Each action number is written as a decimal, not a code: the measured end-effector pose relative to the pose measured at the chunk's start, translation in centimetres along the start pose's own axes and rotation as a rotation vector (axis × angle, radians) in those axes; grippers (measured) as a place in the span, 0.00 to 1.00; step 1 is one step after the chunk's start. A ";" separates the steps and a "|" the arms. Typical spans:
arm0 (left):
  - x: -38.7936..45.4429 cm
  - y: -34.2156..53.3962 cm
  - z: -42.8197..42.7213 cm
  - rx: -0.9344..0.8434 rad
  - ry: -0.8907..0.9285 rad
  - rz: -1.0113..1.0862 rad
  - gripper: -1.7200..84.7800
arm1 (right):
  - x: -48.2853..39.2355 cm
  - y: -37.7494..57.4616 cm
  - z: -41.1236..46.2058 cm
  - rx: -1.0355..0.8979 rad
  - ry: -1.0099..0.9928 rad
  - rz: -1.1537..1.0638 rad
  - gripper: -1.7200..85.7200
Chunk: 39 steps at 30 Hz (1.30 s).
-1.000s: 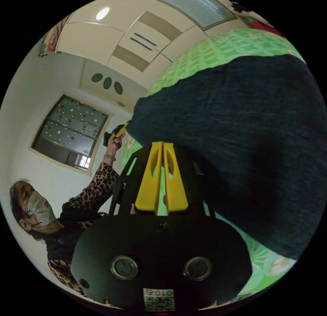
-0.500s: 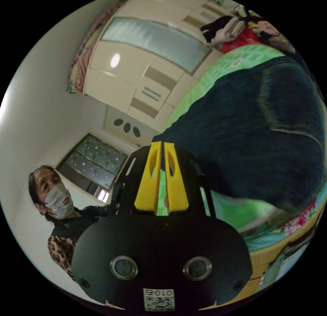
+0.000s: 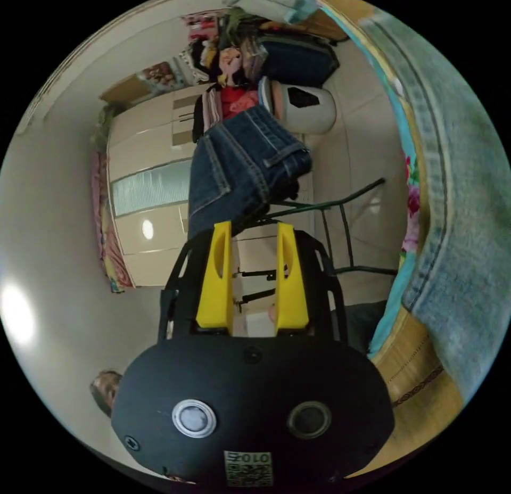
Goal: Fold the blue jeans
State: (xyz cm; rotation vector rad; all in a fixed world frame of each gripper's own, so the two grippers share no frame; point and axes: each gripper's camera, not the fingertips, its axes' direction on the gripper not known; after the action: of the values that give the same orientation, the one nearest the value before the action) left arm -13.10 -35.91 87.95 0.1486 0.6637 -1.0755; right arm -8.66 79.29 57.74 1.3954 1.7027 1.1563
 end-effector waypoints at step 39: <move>1.0 -3.8 10.9 -0.072 0.096 -0.272 0.02 | 7.7 -0.6 -7.4 0.072 -0.471 0.030 0.24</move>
State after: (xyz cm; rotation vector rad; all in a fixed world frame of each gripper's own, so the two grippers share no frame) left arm -11.36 -43.09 96.81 0.0485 0.8249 -1.3094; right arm -17.18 85.05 60.58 1.5913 1.3991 0.7102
